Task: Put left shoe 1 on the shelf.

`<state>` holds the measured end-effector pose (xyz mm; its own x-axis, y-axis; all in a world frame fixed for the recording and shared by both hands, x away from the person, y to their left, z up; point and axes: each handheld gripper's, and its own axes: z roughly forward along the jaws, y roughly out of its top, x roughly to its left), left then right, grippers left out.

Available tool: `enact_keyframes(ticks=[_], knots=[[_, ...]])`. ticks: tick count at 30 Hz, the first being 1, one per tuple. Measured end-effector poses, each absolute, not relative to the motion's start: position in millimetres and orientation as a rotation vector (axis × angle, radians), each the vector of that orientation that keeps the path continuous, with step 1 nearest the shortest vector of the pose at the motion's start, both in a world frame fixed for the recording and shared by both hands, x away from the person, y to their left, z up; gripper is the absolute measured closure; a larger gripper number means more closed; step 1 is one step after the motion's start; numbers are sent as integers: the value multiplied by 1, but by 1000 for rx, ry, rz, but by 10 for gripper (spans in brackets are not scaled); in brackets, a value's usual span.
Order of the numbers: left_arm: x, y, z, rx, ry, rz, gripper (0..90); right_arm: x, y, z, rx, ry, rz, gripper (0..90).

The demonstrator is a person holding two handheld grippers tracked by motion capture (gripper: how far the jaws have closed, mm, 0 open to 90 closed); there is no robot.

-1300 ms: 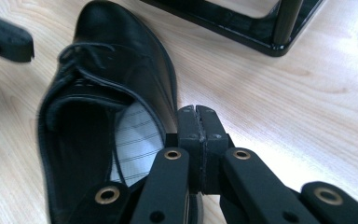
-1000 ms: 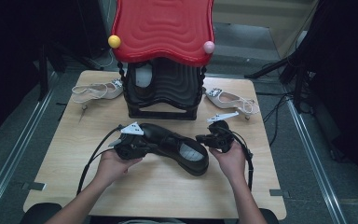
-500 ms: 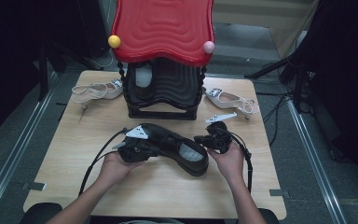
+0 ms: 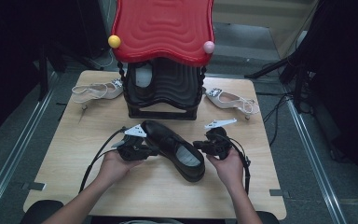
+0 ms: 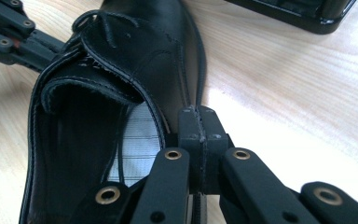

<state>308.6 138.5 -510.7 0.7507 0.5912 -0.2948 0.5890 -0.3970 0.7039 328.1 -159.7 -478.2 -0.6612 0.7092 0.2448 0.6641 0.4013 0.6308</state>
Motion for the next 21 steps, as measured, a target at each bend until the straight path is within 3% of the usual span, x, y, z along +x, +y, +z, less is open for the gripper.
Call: enact_keyframes(ticks=[21], knots=[[328,134,-510,2099,883,-22,854,297,-154,-479,1334,2562,1114,900]])
